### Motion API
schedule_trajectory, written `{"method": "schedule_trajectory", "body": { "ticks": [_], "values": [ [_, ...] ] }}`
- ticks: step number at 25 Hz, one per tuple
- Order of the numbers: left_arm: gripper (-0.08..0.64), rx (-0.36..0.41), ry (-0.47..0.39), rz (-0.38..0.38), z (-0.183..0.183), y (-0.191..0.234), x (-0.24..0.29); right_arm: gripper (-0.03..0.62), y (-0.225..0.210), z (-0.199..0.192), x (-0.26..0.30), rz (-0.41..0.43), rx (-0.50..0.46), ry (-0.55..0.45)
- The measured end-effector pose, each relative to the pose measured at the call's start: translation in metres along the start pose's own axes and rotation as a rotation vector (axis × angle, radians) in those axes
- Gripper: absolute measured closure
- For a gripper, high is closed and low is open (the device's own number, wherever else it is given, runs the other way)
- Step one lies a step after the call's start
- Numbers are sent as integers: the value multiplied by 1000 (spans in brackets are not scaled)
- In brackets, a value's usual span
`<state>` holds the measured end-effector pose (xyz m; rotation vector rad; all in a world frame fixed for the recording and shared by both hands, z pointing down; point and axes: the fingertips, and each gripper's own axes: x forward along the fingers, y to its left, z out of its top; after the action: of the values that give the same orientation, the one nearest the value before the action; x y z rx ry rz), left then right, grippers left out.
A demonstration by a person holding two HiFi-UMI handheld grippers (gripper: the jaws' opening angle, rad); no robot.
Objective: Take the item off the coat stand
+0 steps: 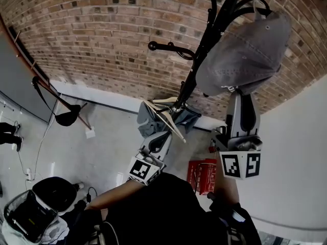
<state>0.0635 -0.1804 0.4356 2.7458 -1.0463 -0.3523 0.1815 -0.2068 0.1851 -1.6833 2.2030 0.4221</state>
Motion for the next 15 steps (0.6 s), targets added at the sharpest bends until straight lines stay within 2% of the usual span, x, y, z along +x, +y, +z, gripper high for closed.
{"method": "schedule_trajectory", "body": {
  "ticks": [8,15],
  "values": [
    [543,8,-11,-20,5,1,-4,546,0,9,-3,-19,-8,-57],
    [543,0,-6,-8,-2,8,-12,554,2,32,-15,-79,-125,-193]
  ]
}}
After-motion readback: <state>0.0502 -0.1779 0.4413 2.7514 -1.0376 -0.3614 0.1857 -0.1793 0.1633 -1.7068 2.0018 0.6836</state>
